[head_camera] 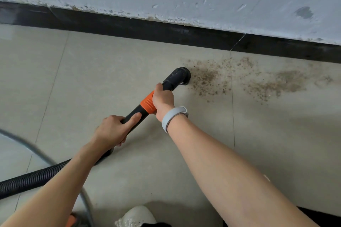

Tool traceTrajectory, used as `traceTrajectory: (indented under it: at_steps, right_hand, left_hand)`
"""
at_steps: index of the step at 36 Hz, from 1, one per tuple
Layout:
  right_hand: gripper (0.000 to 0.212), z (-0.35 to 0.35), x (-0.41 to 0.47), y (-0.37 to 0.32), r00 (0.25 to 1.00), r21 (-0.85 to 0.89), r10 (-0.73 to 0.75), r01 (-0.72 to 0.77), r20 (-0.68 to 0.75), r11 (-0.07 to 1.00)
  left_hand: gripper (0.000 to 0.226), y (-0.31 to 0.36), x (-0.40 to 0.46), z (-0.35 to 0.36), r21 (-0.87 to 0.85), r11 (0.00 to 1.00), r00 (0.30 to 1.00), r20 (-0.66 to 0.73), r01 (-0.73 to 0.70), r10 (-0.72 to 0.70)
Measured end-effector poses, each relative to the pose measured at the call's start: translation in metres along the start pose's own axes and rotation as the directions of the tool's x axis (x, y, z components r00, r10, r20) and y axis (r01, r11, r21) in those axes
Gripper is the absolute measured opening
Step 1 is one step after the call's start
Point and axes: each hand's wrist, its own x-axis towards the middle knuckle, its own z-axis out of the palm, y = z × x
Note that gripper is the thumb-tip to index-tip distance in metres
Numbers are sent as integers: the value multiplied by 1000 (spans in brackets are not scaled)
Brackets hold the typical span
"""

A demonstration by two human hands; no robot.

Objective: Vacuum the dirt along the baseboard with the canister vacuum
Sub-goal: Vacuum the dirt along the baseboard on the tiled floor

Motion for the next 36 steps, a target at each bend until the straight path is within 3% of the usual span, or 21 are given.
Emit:
traceTrajectory:
  at_steps: [5, 11, 19, 26, 36]
  right_hand:
    - [52, -13, -7, 23, 999, 65, 20, -18, -43, 998]
    - [53, -24, -13, 47, 993, 124, 55, -42, -106, 991]
    - [49, -40, -19, 74, 979, 304, 138, -88, -147, 949]
    - [50, -63, -12, 70, 976, 360, 138, -68, -170, 930]
    - [51, -41, -7, 52, 993, 262, 54, -25, -103, 965]
  left_hand:
    - [76, -4, -10, 11, 33, 999, 998, 65, -26, 24]
    - [61, -3, -19, 20, 150, 986, 993, 98, -76, 61]
    - [61, 2, -27, 27, 271, 954, 979, 187, -127, 77]
    - [62, 31, -27, 37, 377, 905, 976, 155, -199, 151]
    - [69, 13, -23, 32, 330, 937, 992, -13, -112, 123]
